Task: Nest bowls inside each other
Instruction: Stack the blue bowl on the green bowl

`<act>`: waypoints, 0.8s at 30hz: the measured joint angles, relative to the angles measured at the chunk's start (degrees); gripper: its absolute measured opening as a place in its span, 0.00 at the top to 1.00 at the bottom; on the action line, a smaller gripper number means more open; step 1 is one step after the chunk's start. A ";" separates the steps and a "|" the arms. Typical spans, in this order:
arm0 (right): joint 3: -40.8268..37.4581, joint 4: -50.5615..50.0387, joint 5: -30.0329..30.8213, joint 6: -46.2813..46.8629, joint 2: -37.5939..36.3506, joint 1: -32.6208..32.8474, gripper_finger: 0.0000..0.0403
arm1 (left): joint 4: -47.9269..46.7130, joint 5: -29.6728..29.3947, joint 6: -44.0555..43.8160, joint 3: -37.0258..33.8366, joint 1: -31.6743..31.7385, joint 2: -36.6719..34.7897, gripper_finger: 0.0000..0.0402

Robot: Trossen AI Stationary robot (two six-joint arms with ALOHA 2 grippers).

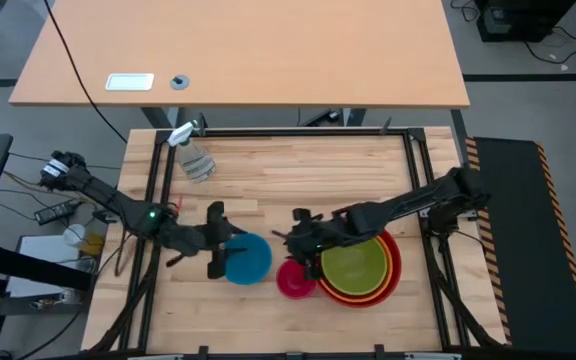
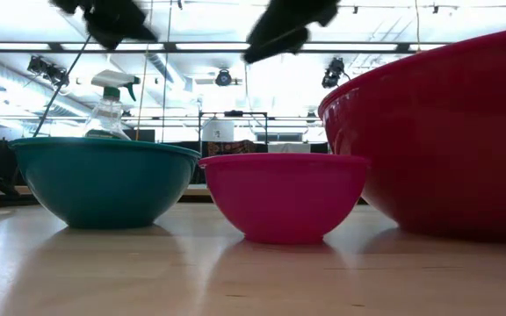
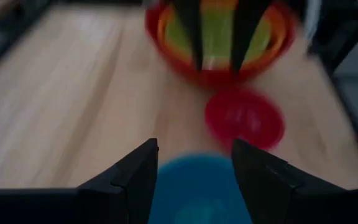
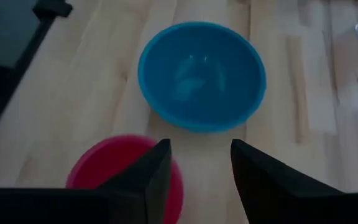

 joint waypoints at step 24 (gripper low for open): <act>28.87 -32.54 14.33 -1.27 15.37 4.68 0.57 | -19.29 1.19 -32.77 -1.56 1.62 7.66 0.48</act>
